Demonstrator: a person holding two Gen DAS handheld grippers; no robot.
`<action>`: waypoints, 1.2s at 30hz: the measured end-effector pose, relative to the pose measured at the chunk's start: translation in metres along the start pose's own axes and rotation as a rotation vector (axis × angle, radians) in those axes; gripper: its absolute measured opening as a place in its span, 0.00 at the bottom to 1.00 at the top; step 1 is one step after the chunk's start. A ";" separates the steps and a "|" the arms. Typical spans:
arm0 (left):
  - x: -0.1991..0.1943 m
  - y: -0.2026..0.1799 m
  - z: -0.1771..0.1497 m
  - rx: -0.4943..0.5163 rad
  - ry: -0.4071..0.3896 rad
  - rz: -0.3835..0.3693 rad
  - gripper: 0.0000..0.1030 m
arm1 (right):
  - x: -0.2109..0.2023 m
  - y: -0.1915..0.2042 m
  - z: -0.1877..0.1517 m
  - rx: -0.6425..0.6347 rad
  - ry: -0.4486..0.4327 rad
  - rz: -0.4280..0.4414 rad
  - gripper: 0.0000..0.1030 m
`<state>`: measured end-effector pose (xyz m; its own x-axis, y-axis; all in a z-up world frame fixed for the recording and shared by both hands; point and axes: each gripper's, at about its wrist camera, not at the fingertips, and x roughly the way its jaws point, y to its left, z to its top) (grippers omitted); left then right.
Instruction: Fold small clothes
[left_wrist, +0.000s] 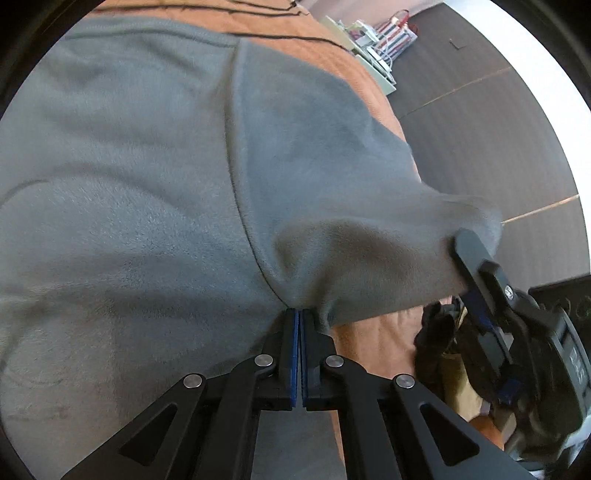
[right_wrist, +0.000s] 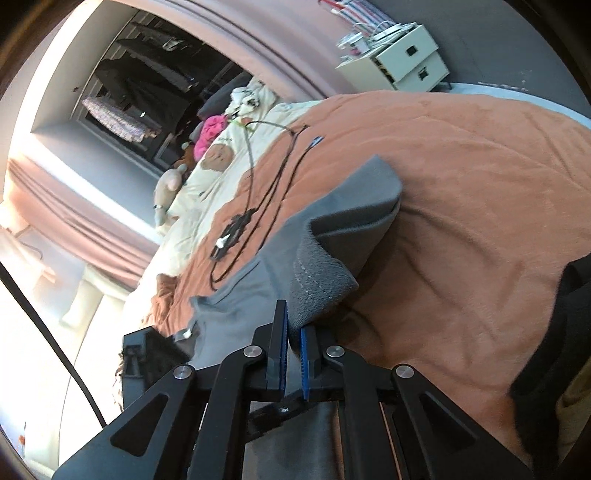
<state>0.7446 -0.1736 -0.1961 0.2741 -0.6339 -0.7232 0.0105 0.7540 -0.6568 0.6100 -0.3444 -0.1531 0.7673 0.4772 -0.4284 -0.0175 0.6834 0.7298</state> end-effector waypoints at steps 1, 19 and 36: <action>0.001 0.004 0.002 -0.025 0.003 -0.021 0.00 | 0.001 -0.001 0.000 0.000 0.006 0.008 0.02; -0.083 0.035 0.002 -0.066 -0.045 0.074 0.00 | 0.024 0.001 0.006 -0.084 0.164 0.056 0.02; -0.127 0.049 -0.004 -0.043 -0.098 0.150 0.00 | -0.003 -0.061 0.068 0.015 0.147 -0.059 0.85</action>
<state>0.7065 -0.0572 -0.1373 0.3622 -0.4935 -0.7907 -0.0778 0.8294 -0.5533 0.6524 -0.4247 -0.1601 0.6643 0.5129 -0.5437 0.0352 0.7052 0.7082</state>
